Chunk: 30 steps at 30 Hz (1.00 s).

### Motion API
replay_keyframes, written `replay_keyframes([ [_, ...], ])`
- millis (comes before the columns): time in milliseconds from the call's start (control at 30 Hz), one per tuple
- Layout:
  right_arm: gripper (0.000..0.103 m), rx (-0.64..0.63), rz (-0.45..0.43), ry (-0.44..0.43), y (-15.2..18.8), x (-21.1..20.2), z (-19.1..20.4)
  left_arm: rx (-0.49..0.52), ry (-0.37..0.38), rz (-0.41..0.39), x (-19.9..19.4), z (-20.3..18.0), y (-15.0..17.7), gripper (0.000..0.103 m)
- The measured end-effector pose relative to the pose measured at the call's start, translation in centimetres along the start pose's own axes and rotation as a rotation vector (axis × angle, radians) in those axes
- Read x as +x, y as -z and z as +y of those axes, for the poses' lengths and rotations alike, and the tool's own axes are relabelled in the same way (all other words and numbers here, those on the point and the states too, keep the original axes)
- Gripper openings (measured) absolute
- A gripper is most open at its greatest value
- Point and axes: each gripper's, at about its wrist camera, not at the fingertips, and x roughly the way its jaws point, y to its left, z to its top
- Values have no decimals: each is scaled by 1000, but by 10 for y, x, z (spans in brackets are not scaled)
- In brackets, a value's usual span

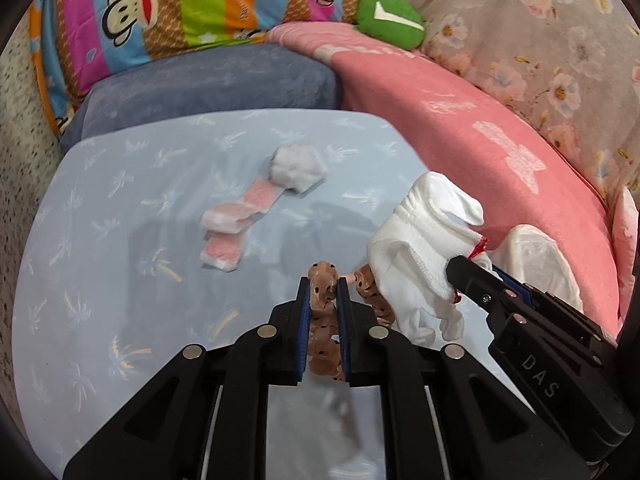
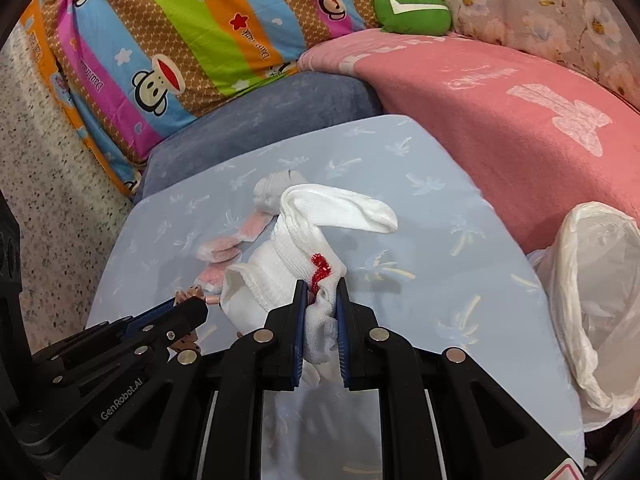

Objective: Collect trash
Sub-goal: 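Carry the brown scrunchie and white glove with both grippers over the wastebasket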

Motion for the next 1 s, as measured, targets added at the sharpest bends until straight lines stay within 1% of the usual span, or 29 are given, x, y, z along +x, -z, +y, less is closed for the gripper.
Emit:
replay_keyframes([
  [167,14,37,-73,9,-7,-43,-25,62,26,-40,-17,-34,-5,12],
  [300,14,68,-118,20,-9,-69,-43,113,48,-68,-27,-61,-7,12],
  [567,14,150,-196,61,-13,-117,-92,215,93,-100,-35,-115,-12,12],
  [800,14,212,-234,94,-10,-143,-137,289,128,-100,-32,-159,-11,12],
  [1000,14,269,-247,136,0,-157,-175,333,164,-67,-20,-193,-6,12],
])
